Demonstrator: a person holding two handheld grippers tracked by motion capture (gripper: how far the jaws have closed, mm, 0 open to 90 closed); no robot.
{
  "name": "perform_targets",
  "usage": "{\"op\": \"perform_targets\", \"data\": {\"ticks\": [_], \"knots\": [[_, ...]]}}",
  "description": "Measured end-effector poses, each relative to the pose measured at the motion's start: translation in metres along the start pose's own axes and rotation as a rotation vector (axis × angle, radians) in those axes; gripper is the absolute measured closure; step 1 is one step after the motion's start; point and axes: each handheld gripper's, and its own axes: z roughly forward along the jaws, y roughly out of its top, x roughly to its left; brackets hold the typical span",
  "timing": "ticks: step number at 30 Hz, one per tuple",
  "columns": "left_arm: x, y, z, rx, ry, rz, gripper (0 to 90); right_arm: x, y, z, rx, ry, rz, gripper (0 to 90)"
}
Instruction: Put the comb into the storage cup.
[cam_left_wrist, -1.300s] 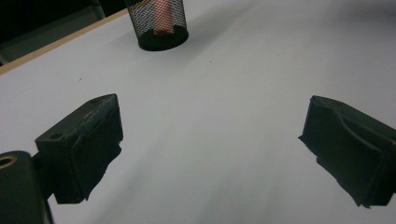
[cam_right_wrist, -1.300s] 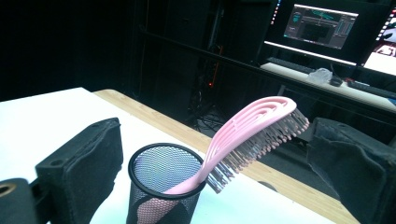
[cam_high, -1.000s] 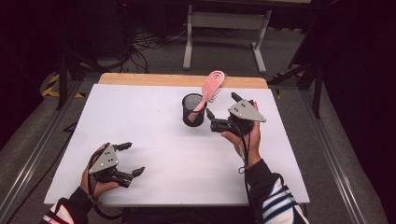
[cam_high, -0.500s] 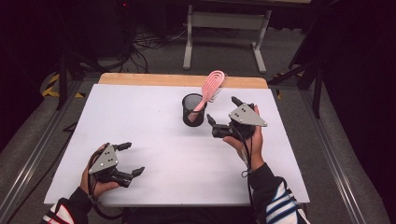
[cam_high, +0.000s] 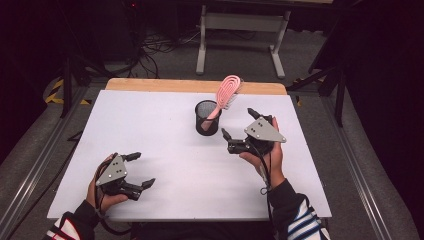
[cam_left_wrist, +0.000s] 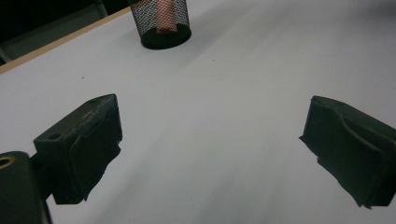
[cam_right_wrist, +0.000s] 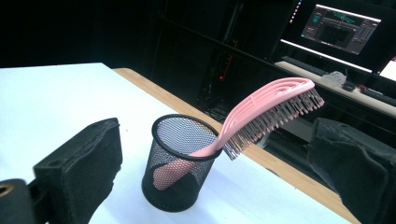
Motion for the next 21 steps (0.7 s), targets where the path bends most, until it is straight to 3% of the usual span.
{"op": "perform_targets", "data": {"ticks": [21], "knots": [[0.0, 0.0, -0.001, -0.003, 0.008, -0.003, 5.5, 0.011, -0.014, -0.018, 0.0, 0.032, -0.045, 3.5]]}}
